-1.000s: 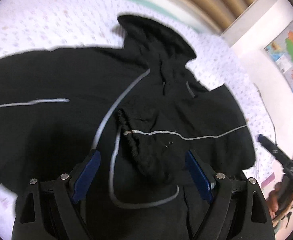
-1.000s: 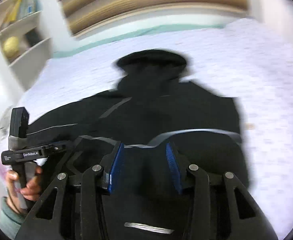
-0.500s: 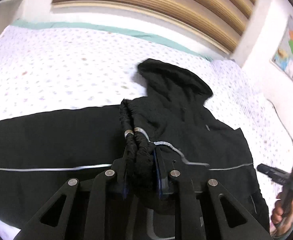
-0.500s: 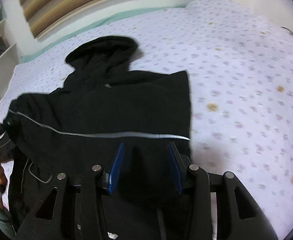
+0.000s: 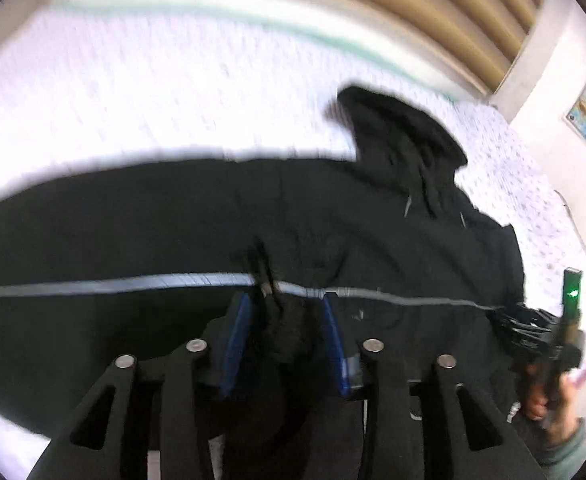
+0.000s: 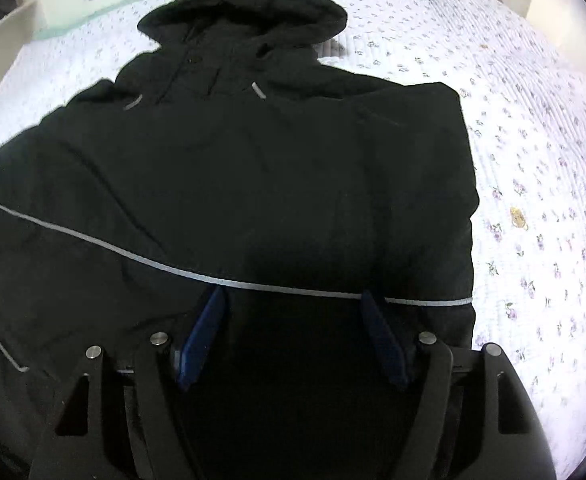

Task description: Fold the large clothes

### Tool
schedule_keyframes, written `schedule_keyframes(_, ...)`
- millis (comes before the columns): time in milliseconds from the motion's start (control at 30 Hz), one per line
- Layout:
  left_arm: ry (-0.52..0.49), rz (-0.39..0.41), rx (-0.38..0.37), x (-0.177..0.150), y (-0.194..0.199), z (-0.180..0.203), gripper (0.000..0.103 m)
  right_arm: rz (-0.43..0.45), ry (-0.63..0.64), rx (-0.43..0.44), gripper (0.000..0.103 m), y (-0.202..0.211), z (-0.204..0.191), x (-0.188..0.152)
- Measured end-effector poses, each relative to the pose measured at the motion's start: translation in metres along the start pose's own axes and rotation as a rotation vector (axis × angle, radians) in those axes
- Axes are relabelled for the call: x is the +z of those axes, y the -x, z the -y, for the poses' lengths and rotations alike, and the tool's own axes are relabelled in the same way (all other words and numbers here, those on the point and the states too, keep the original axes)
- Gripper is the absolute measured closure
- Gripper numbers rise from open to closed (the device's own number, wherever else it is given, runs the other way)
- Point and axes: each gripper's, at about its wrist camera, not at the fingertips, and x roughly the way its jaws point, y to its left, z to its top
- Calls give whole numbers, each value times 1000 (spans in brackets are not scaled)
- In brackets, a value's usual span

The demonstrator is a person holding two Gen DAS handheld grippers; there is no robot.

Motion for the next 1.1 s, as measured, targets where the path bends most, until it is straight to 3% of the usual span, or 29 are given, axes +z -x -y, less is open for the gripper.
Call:
schedule_keyframes(100, -82, 33, -46, 8, 13, 32, 52, 52, -39, 132, 27, 26, -17, 4)
schedule_keyframes(200, -142, 14, -80, 12, -5, 68, 52, 116, -18, 155, 28, 46, -50, 9)
schedule_keyframes(267, -135, -57, -70, 7, -35, 79, 52, 136, -6, 167, 28, 47, -72, 11)
schedule_keyframes(333, -84, -180, -32, -4, -81, 74, 52, 122, 3, 158, 28, 34, -87, 12)
schedule_keyframes(367, -70, -194, -22, -11, -91, 69, 52, 100, 3, 151, 28, 22, -90, 10)
schedule_keyframes(433, -83, -152, -28, -16, -92, 67, 52, 37, 11, 111, 27, -7, -96, 2)
schedule_keyframes(533, -68, -150, -43, -15, -90, 64, 52, 137, 43, 69, 25, -9, -103, -10)
schedule_keyframes(667, -73, -116, -53, -18, -80, 64, 52, 170, 39, 78, 24, -8, -103, -17)
schedule_keyframes(833, -79, -56, -46, -24, -25, 47, 52, 189, 42, 101, 20, -8, -97, -21)
schedule_keyframes(867, -77, -28, -31, -24, -10, 38, 52, 191, 45, 104, 18, -8, -97, -21)
schedule_keyframes(967, -34, 58, 125, -26, 30, -3, 48, 195, 49, 108, 17, -11, -98, -22)
schedule_keyframes(1100, 168, 143, 341, -34, 74, -96, 48, 199, 49, 110, 16, -9, -99, -23)
